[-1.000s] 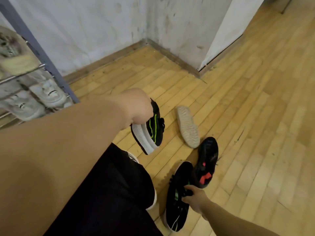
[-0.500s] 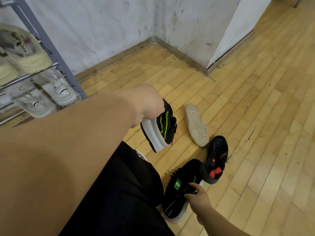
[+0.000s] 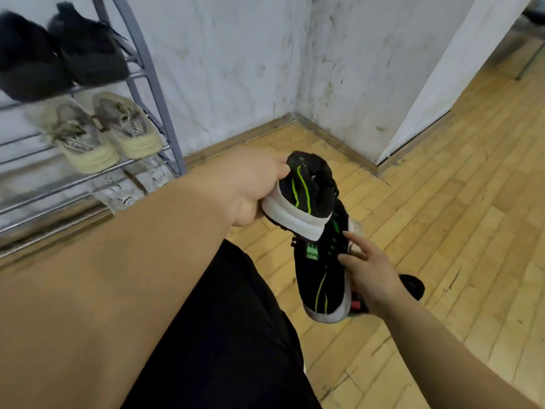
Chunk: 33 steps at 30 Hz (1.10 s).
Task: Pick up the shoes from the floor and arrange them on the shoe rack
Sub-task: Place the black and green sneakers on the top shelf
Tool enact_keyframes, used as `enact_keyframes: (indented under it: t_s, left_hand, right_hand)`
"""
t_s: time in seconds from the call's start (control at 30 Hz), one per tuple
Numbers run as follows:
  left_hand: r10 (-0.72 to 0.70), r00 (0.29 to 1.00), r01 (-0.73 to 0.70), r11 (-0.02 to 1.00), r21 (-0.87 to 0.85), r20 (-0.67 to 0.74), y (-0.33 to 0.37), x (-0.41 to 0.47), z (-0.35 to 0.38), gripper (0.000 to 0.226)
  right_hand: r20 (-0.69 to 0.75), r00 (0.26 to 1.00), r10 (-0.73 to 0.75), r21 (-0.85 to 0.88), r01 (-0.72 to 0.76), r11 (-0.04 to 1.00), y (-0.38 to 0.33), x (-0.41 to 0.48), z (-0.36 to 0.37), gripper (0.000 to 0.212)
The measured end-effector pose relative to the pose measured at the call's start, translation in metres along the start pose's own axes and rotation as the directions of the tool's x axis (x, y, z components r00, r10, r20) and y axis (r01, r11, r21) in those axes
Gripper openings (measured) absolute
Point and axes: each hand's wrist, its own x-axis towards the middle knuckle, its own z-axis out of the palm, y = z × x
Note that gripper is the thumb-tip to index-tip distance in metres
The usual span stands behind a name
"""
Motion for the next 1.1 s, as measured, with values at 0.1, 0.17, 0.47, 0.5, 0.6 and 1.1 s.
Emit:
enact_keyframes:
  t_s: [0.1,0.17,0.47,0.5,0.6,1.1]
  left_hand:
    - [0.147,0.988,-0.149,0.988,-0.044,-0.052,0.018,-0.027,-0.038,0.03]
    - [0.23,0.965,-0.241,0.967,-0.083,-0.124,0.028,-0.044,-0.069,0.03]
    - [0.461,0.779,-0.578,0.791,-0.2,-0.426,0.045,-0.128,-0.203,0.033]
    - [0.469,0.753,-0.604,0.77,-0.203,-0.462,0.044,-0.138,-0.216,0.033]
    - [0.487,0.67,-0.67,0.721,-0.174,-0.561,0.038,-0.163,-0.26,0.034]
    - [0.263,0.4,-0.614,0.788,-0.044,-0.878,-0.018,-0.173,-0.441,0.029]
  right_hand:
    - [0.027,0.989,-0.145,0.089,0.142,0.986,-0.069,0.0,0.009,0.048]
    - [0.046,0.972,-0.231,0.113,0.225,0.968,-0.115,-0.007,0.025,0.048]
    - [0.191,0.846,-0.498,0.236,0.453,0.86,-0.253,-0.056,0.147,0.05]
    - [0.222,0.83,-0.512,0.241,0.462,0.854,-0.263,-0.063,0.165,0.05]
    - [0.324,0.775,-0.542,0.256,0.48,0.839,-0.287,-0.082,0.221,0.05]
    - [0.534,0.717,-0.449,0.182,0.421,0.889,-0.31,-0.095,0.463,0.038]
